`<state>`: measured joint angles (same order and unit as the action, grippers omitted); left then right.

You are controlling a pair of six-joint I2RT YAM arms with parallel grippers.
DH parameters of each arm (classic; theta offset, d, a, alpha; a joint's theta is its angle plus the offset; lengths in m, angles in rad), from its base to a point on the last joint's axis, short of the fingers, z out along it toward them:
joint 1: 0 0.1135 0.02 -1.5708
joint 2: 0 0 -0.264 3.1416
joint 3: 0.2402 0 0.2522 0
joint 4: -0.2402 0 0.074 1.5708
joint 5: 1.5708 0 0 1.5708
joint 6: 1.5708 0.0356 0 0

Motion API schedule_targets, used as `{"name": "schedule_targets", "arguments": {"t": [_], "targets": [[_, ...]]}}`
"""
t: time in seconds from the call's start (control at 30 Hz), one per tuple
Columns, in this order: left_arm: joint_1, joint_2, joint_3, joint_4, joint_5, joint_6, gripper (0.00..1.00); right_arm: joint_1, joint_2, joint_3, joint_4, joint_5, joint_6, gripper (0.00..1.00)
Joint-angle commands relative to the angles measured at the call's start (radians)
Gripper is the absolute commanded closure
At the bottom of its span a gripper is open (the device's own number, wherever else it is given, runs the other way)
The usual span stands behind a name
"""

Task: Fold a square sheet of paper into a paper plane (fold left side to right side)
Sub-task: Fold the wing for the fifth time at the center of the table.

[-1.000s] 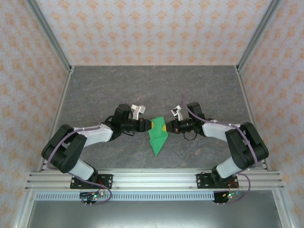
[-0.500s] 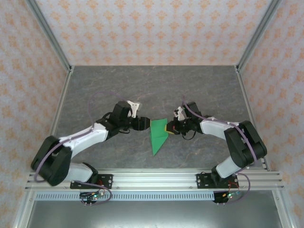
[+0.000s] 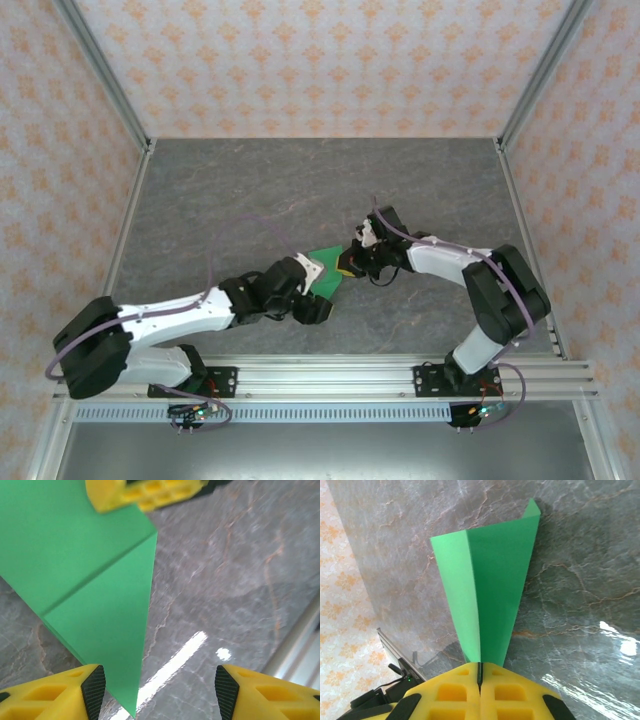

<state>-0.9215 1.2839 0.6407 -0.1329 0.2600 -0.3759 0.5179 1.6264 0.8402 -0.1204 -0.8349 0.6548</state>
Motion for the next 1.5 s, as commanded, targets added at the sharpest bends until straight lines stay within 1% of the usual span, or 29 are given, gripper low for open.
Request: {"name": "schedule_targets", "arguments": {"t": [0.0,0.17,0.37,0.63,0.9,1.03,1.2,1.27,1.3,1.47], "targets": [[-0.027,0.067,0.061,-0.013,-0.123,-0.020,0.38,0.006,0.024,0.031,-0.052,0.035,0.031,1.00],[-0.059,0.173,0.123,-0.041,-0.224,-0.014,0.38,0.011,0.032,0.034,-0.055,0.039,0.035,1.00],[-0.104,0.257,0.180,-0.084,-0.325,-0.011,0.38,0.012,0.038,0.041,-0.064,0.044,0.037,1.00],[-0.147,0.355,0.248,-0.165,-0.446,-0.017,0.46,0.014,0.046,0.049,-0.077,0.046,0.033,1.00],[-0.171,0.404,0.282,-0.196,-0.491,-0.018,0.57,0.014,0.056,0.060,-0.098,0.053,0.021,1.00],[-0.172,0.411,0.283,-0.194,-0.491,-0.018,0.61,0.013,0.061,0.067,-0.119,0.061,0.010,1.00],[-0.173,0.410,0.284,-0.196,-0.493,-0.020,0.70,0.013,0.058,0.071,-0.127,0.061,0.003,1.00],[-0.172,0.410,0.284,-0.196,-0.490,-0.021,0.76,0.013,0.055,0.073,-0.126,0.061,-0.001,1.00],[-0.173,0.409,0.283,-0.196,-0.490,-0.023,0.78,0.013,0.051,0.074,-0.127,0.063,-0.001,0.99],[-0.172,0.394,0.278,-0.191,-0.488,-0.027,0.87,0.013,0.025,0.094,-0.164,0.105,-0.027,0.86]]}}
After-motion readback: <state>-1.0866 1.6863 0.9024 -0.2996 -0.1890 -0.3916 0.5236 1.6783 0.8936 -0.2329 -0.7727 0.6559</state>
